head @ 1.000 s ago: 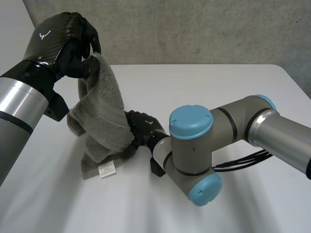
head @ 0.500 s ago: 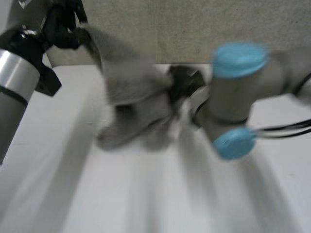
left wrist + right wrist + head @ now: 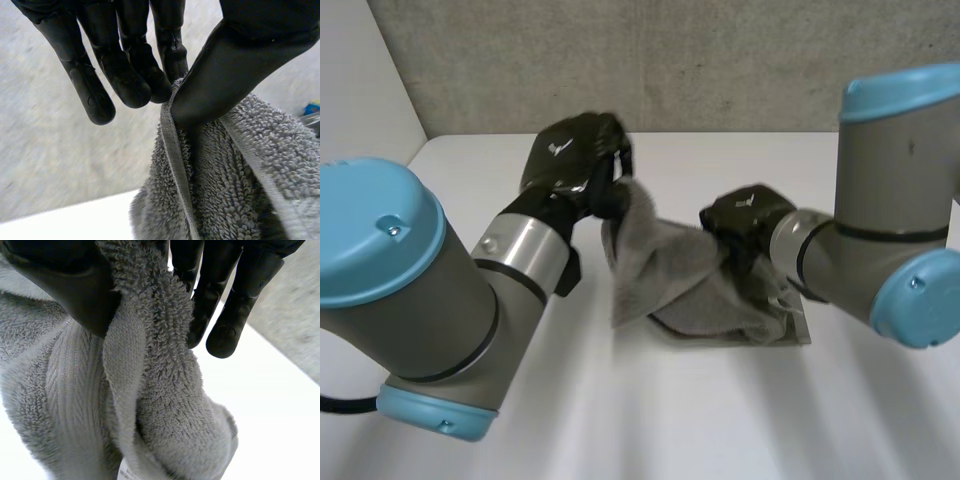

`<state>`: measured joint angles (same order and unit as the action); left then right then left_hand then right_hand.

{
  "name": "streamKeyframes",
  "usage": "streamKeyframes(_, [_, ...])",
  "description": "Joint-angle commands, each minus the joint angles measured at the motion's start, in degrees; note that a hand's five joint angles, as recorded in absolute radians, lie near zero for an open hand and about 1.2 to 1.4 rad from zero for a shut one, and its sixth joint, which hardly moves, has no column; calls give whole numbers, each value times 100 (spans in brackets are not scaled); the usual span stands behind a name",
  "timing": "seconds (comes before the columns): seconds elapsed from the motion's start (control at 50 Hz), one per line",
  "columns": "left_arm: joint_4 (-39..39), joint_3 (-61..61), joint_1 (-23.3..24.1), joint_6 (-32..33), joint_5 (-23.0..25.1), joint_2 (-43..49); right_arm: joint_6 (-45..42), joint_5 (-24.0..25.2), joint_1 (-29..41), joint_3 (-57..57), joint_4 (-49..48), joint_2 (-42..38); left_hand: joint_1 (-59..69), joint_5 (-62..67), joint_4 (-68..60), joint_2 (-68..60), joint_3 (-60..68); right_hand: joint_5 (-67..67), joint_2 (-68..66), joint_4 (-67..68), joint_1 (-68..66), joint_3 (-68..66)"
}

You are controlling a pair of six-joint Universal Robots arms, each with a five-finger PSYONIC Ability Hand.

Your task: Fold the towel.

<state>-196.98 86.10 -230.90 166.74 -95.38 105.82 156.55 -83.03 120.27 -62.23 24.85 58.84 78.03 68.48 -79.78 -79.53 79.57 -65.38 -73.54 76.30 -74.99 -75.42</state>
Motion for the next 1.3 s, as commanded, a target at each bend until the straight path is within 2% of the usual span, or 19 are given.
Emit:
streamKeyframes(0.02, [64,417,-701,16,10,123,-143,235,49,-421,-218,-48,197,152,-22,-47,43,-462,-646,370,-501,-458])
streamKeyframes(0.08, [195,469,-868,8,10,158,-134,235,58,-421,-393,-127,197,152,-22,-47,43,-462,-646,370,-501,-458])
streamKeyframes(0.3, [310,584,-1501,25,10,219,349,261,805,-87,-982,-549,197,152,-22,-47,43,-462,-646,370,-501,-458])
streamKeyframes(0.34, [318,584,-1554,25,10,281,411,279,928,0,-991,-646,197,152,-22,-47,43,-14,-198,-78,-53,-10])
streamKeyframes(0.38, [336,575,-1659,34,2,421,446,288,1112,228,-965,-882,197,152,-22,-47,43,5359,5175,-5451,5320,5363])
streamKeyframes(0.4, [336,575,-1660,34,2,422,446,288,1112,229,-965,-883,197,152,-22,-47,43,5385,5202,-5478,5346,5389])
streamKeyframes(0.42, [362,566,-1694,34,2,474,429,253,1156,342,-939,-979,-184,-229,358,333,-338,6502,6318,-6594,6462,6505])
streamKeyframes(0.44, [388,540,-1712,34,2,527,429,209,1182,456,-912,-1032,-1021,-1066,1195,1170,-1174,6538,6354,-6630,6499,6542])
streamKeyframes(0.46, [389,540,-1712,34,2,527,429,208,1183,458,-912,-1033,-1029,-1074,1203,1178,-1183,6538,6354,-6630,6499,6542])
streamKeyframes(0.48, [424,540,-1738,34,2,553,437,182,1174,510,-903,-1015,-2045,-2090,2219,2194,-2199,6538,6354,-6630,6499,6542])
streamKeyframes(0.5, [424,540,-1739,34,2,553,437,182,1174,510,-903,-1015,-2055,-2100,2229,2204,-2209,6538,6354,-6630,6499,6542])
streamKeyframes(0.54, [494,557,-1887,112,2,553,472,173,1104,502,-859,-884,-4685,-4730,4859,4834,-4838,6538,6354,-6630,6499,6542])
streamKeyframes(0.66, [503,593,-2011,429,10,474,543,165,989,334,-833,-382,-5756,-5801,5930,5905,-5910,6538,6354,-6630,6499,6542])
streamKeyframes(0.7, [512,619,-1994,648,10,335,604,182,648,177,-842,-76,-6343,-6388,6517,6492,-6497,6538,6354,-6630,6499,6542])
streamKeyframes(0.88, [503,847,-1818,886,133,-264,534,200,5,-325,-833,646,-6429,-6474,6603,6578,-6582,6538,6354,-6630,6499,6542])
streamKeyframes(0.98, [529,944,-1397,904,361,-580,403,287,-627,-816,-842,1014,-6429,-6474,6603,6578,-6582,6538,6354,-6630,6499,6542])
streamKeyframes(1.14, [608,962,-861,913,652,-703,-203,340,-900,-1256,-868,1033,-6513,-6558,6687,6662,-6666,6538,6354,-6630,6499,6542])
streamKeyframes(1.26, [652,883,-710,992,670,-668,-336,393,-1006,-1406,-947,918,-6664,-6709,6838,6813,-6818,6538,6354,-6630,6499,6542])
streamKeyframes(1.3, [618,856,-571,1193,678,-590,-336,690,-1085,-1484,-1034,796,-6580,-6625,6755,6730,-6734,6538,6354,-6630,6499,6542])
